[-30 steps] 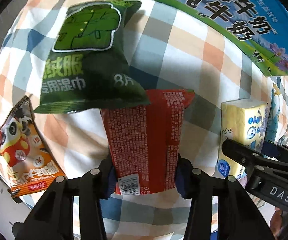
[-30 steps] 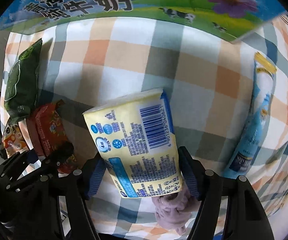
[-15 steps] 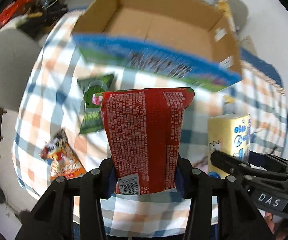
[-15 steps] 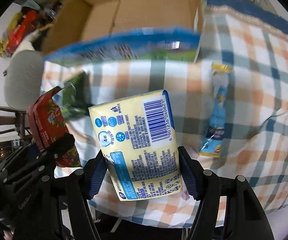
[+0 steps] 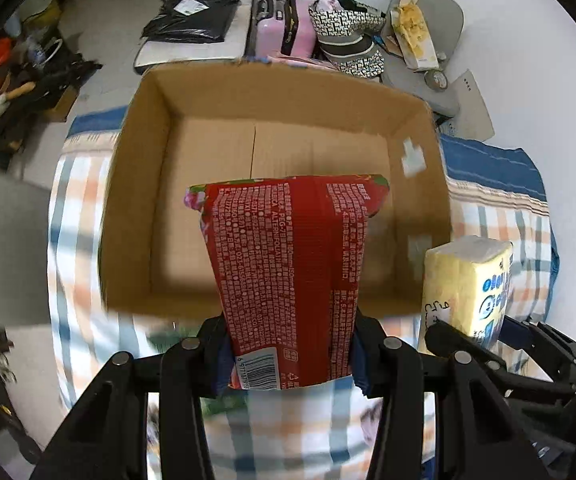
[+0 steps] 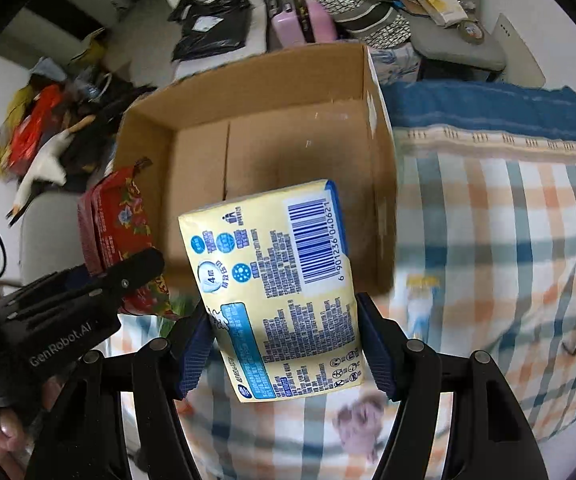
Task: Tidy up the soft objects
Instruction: 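Carry the red packet and milk carton into the cardboard box with both tools, then open both tools to drop the packet and carton, then lift away, then grasp the orange panda snack bag with the left tool while the right tool grasps the lilac sock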
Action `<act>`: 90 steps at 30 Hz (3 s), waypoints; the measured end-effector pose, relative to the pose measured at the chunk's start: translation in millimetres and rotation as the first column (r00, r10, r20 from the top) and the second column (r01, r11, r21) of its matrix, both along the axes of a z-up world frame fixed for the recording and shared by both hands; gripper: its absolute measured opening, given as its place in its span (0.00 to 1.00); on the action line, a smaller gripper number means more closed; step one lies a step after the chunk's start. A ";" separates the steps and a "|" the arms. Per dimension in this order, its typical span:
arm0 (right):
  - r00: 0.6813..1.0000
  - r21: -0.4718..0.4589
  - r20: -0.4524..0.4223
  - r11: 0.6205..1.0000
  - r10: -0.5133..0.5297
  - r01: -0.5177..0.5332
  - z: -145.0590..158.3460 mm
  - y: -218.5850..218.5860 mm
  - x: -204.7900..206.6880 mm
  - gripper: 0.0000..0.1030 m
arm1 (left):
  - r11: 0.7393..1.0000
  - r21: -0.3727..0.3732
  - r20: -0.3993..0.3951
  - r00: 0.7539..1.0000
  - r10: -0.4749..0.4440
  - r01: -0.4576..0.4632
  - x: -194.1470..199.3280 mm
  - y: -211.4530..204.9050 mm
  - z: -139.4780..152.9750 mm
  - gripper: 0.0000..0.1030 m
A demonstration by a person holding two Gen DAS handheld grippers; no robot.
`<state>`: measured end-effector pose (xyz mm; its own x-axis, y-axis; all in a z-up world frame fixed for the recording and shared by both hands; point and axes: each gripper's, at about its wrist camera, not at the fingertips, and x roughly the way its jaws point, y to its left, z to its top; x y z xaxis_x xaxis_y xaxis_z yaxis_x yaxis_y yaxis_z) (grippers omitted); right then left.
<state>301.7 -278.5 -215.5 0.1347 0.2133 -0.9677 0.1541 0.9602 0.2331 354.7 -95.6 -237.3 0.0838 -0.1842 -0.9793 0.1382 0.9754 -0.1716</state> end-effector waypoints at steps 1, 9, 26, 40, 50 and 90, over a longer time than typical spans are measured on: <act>1.000 -0.012 -0.005 1.000 -0.017 0.017 -5.3 1.6 16.2 0.67 | 1.000 0.002 -0.012 1.000 -0.012 0.012 15.6 -1.8 -6.0 0.42; 0.993 -0.052 -0.088 0.996 -0.077 0.072 -80.4 7.8 113.2 0.67 | 0.999 -0.032 -0.147 0.988 -0.040 0.035 105.9 -6.3 -68.8 0.42; 0.986 -0.080 -0.136 0.993 -0.094 0.084 -138.8 -7.4 171.5 0.65 | 0.993 -0.110 -0.275 0.960 -0.058 0.029 148.1 -14.3 -121.0 0.43; 0.990 -0.135 -0.130 0.990 -0.051 0.034 -113.9 4.1 153.8 0.85 | 1.000 -0.017 -0.192 0.981 -0.019 0.016 133.5 3.3 -89.0 0.82; 0.995 -0.171 -0.097 0.985 -0.019 0.002 -91.4 26.7 100.0 1.00 | 0.998 0.067 -0.033 0.999 0.020 -0.018 82.6 30.8 -60.2 0.96; 0.989 -0.107 0.026 0.983 -0.145 0.147 -1.8 -40.7 -133.8 1.00 | 0.989 0.084 0.310 0.946 0.091 -0.122 -147.9 44.0 67.4 0.96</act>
<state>167.8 -319.1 -217.3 0.1741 0.0839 -0.9812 0.2911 0.9475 0.1327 206.8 -51.6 -169.9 0.3947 -0.0597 -0.9169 0.0630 0.9973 -0.0378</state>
